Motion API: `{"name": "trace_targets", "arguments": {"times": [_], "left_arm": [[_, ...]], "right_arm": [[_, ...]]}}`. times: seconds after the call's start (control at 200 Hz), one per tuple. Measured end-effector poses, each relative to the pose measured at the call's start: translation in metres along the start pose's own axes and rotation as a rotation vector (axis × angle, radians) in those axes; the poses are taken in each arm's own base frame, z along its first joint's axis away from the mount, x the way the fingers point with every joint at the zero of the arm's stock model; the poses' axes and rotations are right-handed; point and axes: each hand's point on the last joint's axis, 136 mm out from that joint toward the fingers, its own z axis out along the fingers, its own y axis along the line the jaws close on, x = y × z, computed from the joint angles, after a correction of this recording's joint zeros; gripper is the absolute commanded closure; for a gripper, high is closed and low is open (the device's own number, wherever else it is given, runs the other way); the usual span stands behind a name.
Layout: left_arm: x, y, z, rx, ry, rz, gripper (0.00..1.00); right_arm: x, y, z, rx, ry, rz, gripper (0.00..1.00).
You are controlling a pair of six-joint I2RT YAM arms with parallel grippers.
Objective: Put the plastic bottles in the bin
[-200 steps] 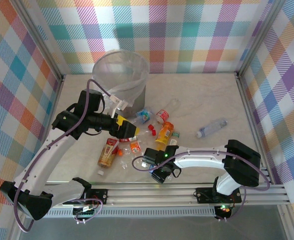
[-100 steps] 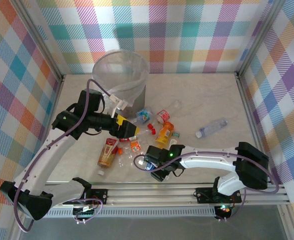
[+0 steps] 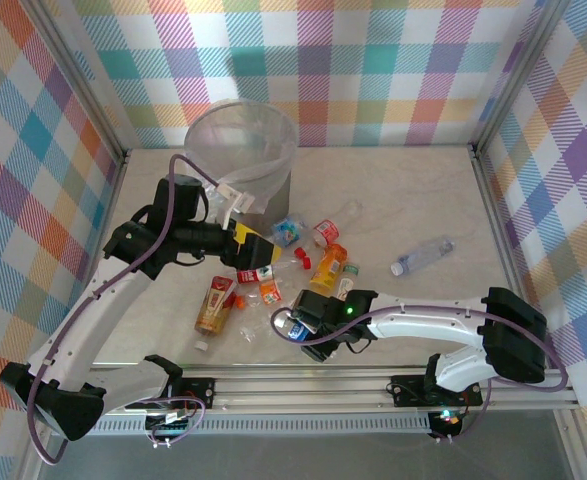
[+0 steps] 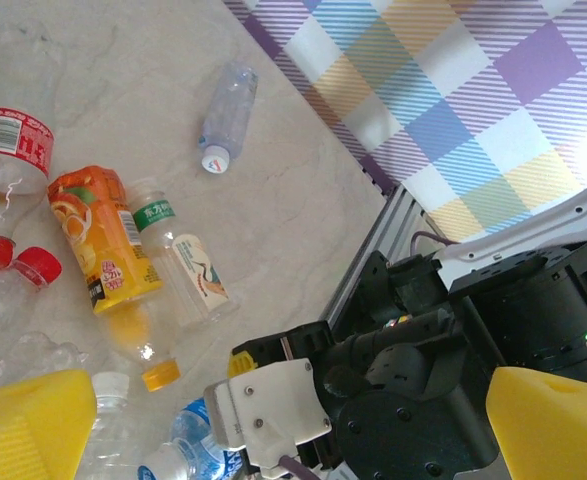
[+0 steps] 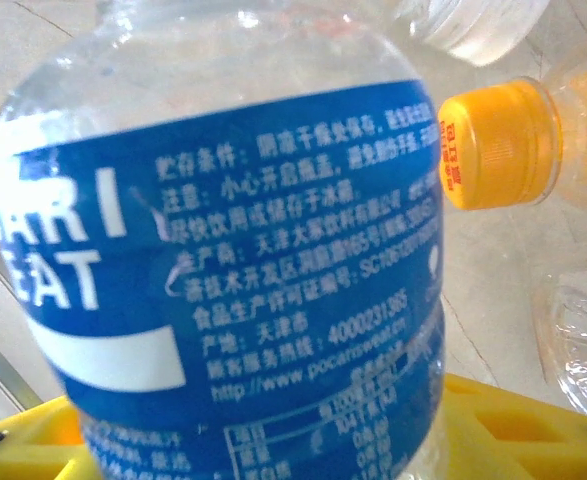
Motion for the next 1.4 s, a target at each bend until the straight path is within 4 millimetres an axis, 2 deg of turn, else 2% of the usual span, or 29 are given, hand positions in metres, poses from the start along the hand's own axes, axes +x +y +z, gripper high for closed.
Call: {"name": "trace_targets", "arguments": {"times": [0.2, 0.325, 0.505, 0.66, 0.84, 1.01, 1.145, 1.4], "left_arm": [[-0.009, 0.001, 0.001, 0.001, -0.047, -0.022, 0.01], [-0.017, 0.004, -0.001, -0.025, -0.102, -0.037, 0.01], [-0.023, 0.018, -0.003, -0.080, -0.206, -0.086, 0.01], [-0.017, 0.032, 0.005, -0.097, -0.231, -0.145, 0.03], [-0.020, 0.031, 0.014, -0.063, -0.266, -0.151, 0.06], [-0.019, 0.032, 0.031, -0.026, -0.265, -0.172, 0.07], [-0.018, 0.029, 0.052, 0.008, -0.235, -0.195, 0.08], [-0.002, 0.036, 0.097, 0.019, -0.117, -0.264, 0.12]], "right_arm": [[0.001, 0.000, 0.001, -0.004, -0.015, 0.002, 0.43], [-0.002, 0.000, -0.007, -0.017, -0.067, 0.022, 0.43], [-0.026, -0.005, -0.029, -0.074, -0.210, 0.121, 0.44], [-0.046, -0.023, -0.045, -0.125, -0.308, 0.252, 0.44], [-0.065, -0.045, -0.068, -0.224, -0.410, 0.397, 0.44], [-0.078, -0.063, -0.087, -0.310, -0.486, 0.495, 0.45], [-0.083, -0.068, -0.097, -0.371, -0.520, 0.536, 0.45], [-0.087, -0.075, -0.114, -0.408, -0.574, 0.563, 0.45]]}}
